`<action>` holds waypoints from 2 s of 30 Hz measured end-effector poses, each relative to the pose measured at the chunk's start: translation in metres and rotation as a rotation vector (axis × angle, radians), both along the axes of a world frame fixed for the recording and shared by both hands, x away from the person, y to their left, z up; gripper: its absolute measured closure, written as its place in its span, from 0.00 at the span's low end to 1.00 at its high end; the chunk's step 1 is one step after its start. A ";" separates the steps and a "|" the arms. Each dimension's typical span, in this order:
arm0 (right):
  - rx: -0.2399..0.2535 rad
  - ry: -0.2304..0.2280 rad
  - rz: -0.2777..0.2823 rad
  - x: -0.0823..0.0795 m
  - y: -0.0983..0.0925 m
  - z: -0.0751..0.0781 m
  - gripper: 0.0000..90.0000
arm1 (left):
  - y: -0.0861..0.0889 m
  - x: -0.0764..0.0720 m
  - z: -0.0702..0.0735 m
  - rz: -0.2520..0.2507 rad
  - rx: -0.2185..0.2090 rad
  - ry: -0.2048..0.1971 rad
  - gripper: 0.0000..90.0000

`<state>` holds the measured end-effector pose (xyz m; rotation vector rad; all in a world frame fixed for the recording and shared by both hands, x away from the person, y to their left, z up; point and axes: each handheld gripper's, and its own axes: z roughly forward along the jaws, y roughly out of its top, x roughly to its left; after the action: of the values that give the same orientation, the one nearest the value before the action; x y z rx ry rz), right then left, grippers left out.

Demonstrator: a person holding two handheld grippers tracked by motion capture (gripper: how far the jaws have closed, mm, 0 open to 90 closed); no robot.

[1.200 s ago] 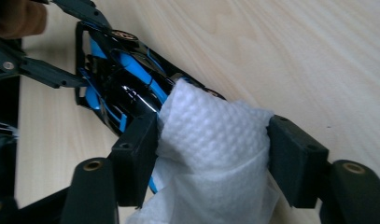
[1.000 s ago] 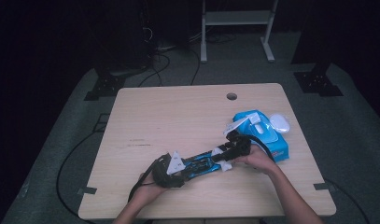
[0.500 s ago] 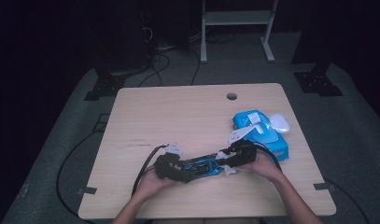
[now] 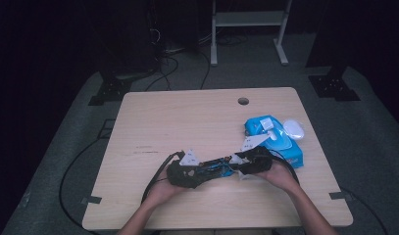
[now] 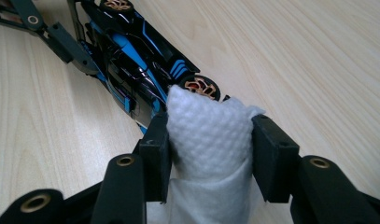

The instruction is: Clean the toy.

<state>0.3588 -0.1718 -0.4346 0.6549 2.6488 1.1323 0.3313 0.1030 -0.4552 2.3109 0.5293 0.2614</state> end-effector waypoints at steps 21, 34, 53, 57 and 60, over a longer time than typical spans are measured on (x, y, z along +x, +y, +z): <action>0.204 -0.056 -0.062 -0.023 0.057 0.018 0.88 | -0.002 -0.005 0.004 0.008 -0.117 0.012 0.64; 0.251 -0.043 -0.079 -0.031 0.067 0.001 0.89 | -0.003 -0.007 0.000 0.010 -0.148 0.021 0.64; 0.120 -0.011 -0.036 -0.029 0.055 0.019 0.67 | -0.004 -0.008 0.000 0.004 -0.124 0.019 0.64; 0.097 -0.066 -0.047 -0.033 0.050 0.016 0.89 | -0.003 -0.007 0.000 0.003 -0.127 0.021 0.64; 0.110 -0.055 -0.059 -0.030 0.048 0.014 0.91 | -0.003 -0.007 0.000 0.001 -0.122 0.018 0.64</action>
<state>0.3283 -0.1234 -0.4205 0.7060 2.5193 1.2671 0.3245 0.0999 -0.4554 2.1966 0.5404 0.2030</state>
